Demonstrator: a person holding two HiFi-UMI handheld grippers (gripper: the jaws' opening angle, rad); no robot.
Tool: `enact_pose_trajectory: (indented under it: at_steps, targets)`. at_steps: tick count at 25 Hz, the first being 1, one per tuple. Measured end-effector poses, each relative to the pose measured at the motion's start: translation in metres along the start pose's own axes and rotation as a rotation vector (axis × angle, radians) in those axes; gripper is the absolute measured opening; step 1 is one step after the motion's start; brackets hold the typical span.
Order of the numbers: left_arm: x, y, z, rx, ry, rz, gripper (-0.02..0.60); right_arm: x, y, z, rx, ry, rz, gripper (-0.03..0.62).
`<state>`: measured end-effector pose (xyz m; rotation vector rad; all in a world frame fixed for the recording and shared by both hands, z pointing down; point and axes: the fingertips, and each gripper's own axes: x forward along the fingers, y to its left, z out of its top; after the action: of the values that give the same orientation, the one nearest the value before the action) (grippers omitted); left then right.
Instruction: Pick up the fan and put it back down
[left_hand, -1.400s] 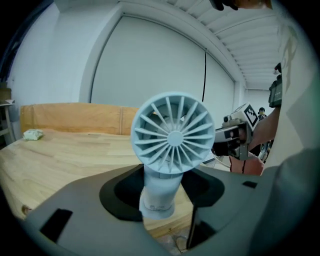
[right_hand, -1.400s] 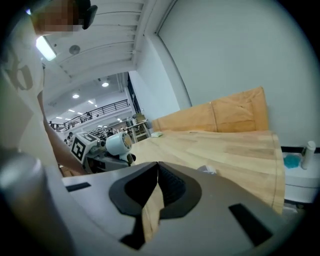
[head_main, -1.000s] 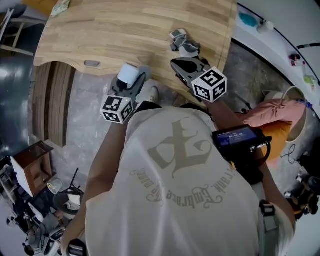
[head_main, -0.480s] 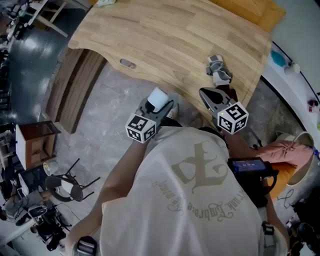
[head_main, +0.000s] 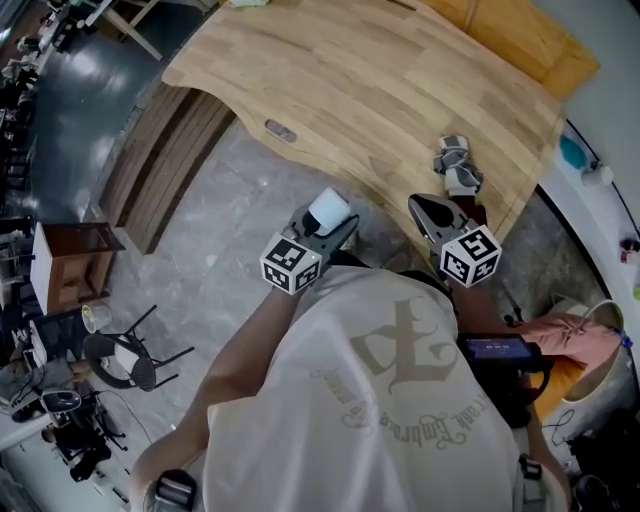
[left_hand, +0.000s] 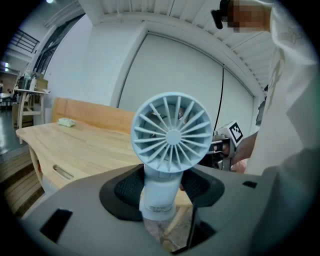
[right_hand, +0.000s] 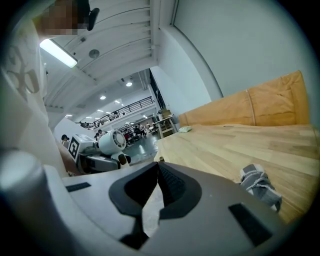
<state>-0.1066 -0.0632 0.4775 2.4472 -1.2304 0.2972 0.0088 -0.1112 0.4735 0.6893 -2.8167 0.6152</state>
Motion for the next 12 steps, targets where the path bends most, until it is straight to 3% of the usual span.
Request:
enact_pose_trajectory:
  at_steps: [12]
  targets:
    - [-0.012,0.033,0.003,-0.029,-0.015,0.055,0.241,0.034,0.005,0.005,-0.010,0.034,0.045,0.015]
